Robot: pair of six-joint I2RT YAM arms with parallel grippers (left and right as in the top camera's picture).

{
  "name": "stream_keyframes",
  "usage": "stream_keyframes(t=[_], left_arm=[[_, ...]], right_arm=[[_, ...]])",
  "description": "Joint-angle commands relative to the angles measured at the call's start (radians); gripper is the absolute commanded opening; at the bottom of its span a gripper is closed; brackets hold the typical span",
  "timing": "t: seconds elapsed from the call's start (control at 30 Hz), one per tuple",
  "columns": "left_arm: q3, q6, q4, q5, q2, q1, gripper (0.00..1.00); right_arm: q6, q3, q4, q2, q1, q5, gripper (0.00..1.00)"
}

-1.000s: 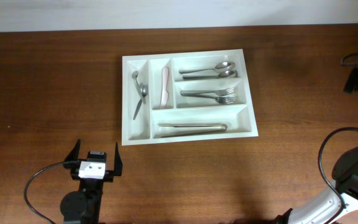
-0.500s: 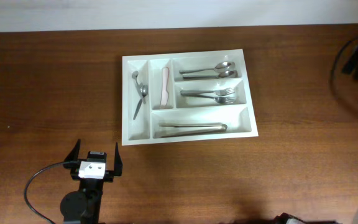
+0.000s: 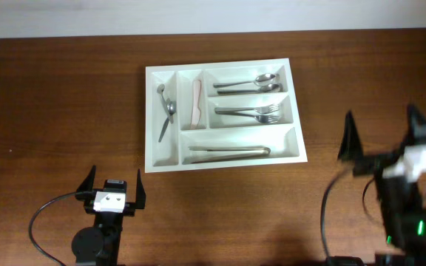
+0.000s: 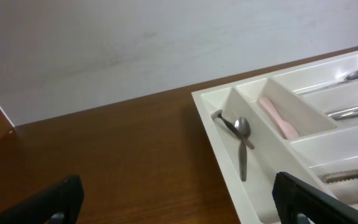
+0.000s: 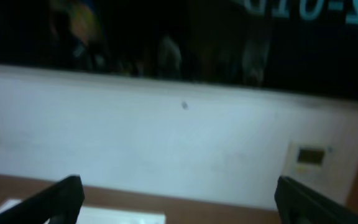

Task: Pack container

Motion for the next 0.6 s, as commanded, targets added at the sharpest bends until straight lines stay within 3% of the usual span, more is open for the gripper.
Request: stream_keyframes(t=[0.0, 0.3, 0.57], left_arm=[[-0.010, -0.002, 0.001, -0.010, -0.010, 0.003, 0.99], [-0.010, -0.002, 0.001, -0.010, -0.010, 0.003, 0.99], [-0.010, -0.002, 0.001, -0.010, -0.010, 0.003, 0.99]], right_arm=[[0.008, -0.160, 0.076, -0.172, 0.045, -0.006, 0.99], [0.007, -0.417, 0.288, -0.470, 0.092, -0.026, 0.99], [0.000, -0.516, 0.334, -0.499, 0.091, -0.015, 0.99]])
